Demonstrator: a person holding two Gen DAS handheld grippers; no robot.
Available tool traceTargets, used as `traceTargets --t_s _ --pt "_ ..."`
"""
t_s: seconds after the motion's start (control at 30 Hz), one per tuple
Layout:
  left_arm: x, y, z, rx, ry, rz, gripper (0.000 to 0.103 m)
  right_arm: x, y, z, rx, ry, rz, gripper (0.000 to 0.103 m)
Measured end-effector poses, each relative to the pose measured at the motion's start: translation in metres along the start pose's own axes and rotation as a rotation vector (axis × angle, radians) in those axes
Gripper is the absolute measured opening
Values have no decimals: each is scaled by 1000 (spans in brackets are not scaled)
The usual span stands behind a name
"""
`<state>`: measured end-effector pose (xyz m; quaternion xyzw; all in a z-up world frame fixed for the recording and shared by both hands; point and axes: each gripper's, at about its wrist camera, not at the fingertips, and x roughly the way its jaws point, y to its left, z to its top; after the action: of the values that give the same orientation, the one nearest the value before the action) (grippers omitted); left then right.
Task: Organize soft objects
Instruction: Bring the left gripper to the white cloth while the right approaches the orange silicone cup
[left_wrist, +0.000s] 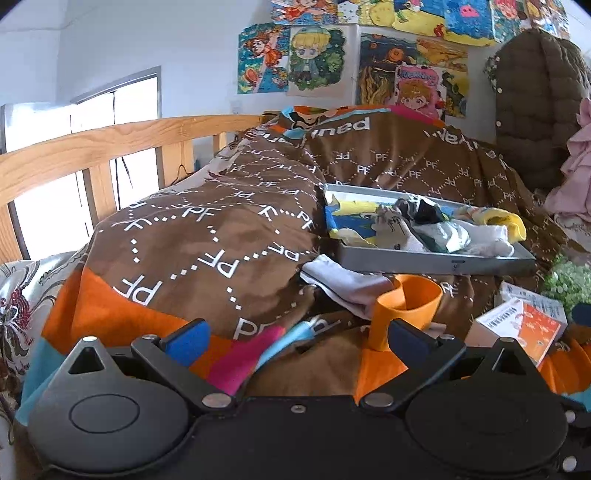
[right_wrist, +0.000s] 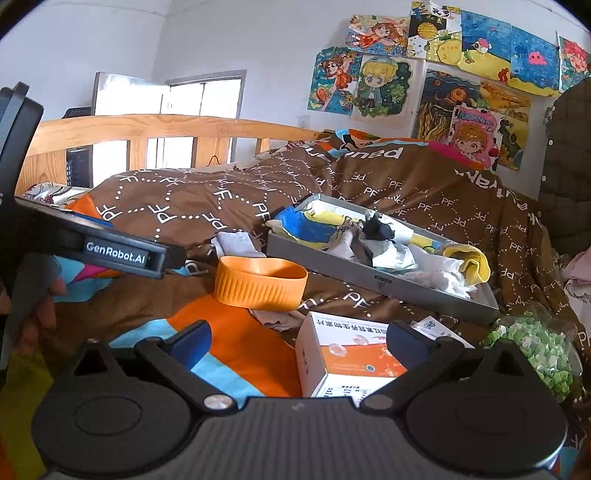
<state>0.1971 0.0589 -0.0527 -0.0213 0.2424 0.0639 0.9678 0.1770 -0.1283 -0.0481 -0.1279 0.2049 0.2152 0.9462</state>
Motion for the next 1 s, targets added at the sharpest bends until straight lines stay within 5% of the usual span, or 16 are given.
traceTargets --t_s 0.7,1.0 --pt "38 5 29 -103 27 0 102 36 -6 18 -39 -39 78 103" --pt "79 12 52 -236 156 -204 102 62 -22 15 -38 -49 197 103"
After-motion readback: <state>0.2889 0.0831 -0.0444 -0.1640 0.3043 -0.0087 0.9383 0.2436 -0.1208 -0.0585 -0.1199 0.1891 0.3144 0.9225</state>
